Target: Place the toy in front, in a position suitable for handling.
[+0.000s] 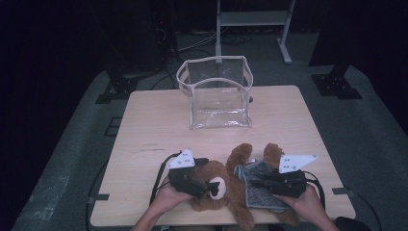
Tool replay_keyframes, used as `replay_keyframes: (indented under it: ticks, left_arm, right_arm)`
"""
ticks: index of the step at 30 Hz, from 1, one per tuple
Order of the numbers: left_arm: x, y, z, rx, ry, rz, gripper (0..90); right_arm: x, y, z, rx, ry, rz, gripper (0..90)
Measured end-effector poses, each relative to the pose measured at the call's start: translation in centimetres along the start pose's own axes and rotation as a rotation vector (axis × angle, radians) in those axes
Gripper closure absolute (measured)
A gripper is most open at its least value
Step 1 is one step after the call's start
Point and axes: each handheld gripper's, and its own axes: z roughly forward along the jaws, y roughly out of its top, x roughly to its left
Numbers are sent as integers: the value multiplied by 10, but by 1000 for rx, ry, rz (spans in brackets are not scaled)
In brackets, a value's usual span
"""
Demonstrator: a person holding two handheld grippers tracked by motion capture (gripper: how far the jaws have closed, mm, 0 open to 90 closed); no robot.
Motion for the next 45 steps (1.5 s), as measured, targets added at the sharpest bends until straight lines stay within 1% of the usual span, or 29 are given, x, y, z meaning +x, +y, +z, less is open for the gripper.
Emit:
replay_keyframes:
  ticks: [1,4,7,10,11,12,13,14,16,19,21,22,23,24,25,26,27,29,30,31,34,35,36,37,38,40,41,43,45]
  left_arm:
    - [1,0,-2,-4,7,-3,76]
    - [8,0,-14,-18,27,-30,76]
    - [16,-3,-20,-11,24,-64,80]
    - [18,-11,-19,33,-19,-77,103]
    - [18,-13,-18,39,-30,-78,102]
    - [18,-13,-18,39,-30,-78,102]
    - [15,-17,-14,47,-64,-91,102]
    - [14,-18,-12,52,-73,-89,102]
    - [12,-20,-7,79,-69,-78,82]
    - [16,-20,-3,91,-96,-109,62]
    - [17,-20,-3,100,-105,-113,59]
    - [19,-19,0,111,-128,-129,70]
    - [19,-19,0,120,-128,-120,120]
    - [19,-18,-1,127,-113,-97,210]
    - [18,-17,-1,130,-90,-52,304]
    - [17,-16,-1,127,-73,-31,399]
    - [17,-15,0,114,-51,-13,434]
    - [19,-13,3,103,-19,4,489]
    - [19,-13,3,103,-19,4,500]
    - [23,-8,6,91,15,28,510]
    - [26,2,9,84,61,83,511]
    - [28,6,10,88,90,113,511]
    - [30,10,9,89,107,134,511]
    - [30,10,9,89,107,134,511]
    - [35,18,8,84,140,190,510]
    - [40,24,6,85,157,222,502]
    - [42,26,5,83,163,232,496]
    - [46,28,2,76,162,228,474]
    - [49,26,1,73,162,223,452]
  right_arm:
    - [1,-1,0,-1,-2,-3,788]
    - [4,-2,-1,4,-8,-16,789]
    - [6,-3,-2,6,-10,-23,789]
    - [7,-5,-2,1,-6,-27,789]
    - [7,-5,-2,-1,-5,-29,789]
    - [7,-5,-2,-1,-5,-29,789]
    - [8,-6,-3,-2,-4,-29,790]
    - [8,-6,-3,-2,-5,-31,790]
    - [9,-6,-3,0,-8,-34,790]
    - [11,-6,-2,6,-15,-45,790]
    - [10,-6,-2,6,-14,-44,789]
    - [10,-5,-2,5,-12,-41,789]
    - [9,-5,-3,6,-10,-39,789]
    - [7,-4,-3,6,-11,-42,788]
    - [6,-3,-3,6,-11,-42,788]
    - [2,-1,-4,8,-10,-33,788]
    - [-1,1,-5,6,-9,-29,788]
    - [-9,6,-8,-2,-14,-14,788]
    - [-9,6,-8,-2,-14,-14,788]
    - [-19,14,-10,-7,-22,-3,789]
    - [-37,24,-14,-21,-36,14,789]
    - [-41,27,-15,-22,-45,16,789]
    - [-50,30,-16,-25,-61,14,789]
    - [-57,33,-17,-31,-67,25,789]
    - [-64,36,-18,-38,-76,31,789]
    - [-77,42,-17,-49,-86,45,789]
    - [-83,44,-16,-47,-94,47,789]
    - [-94,46,-11,-44,-100,59,789]
    - [-102,45,-4,-37,-85,85,789]
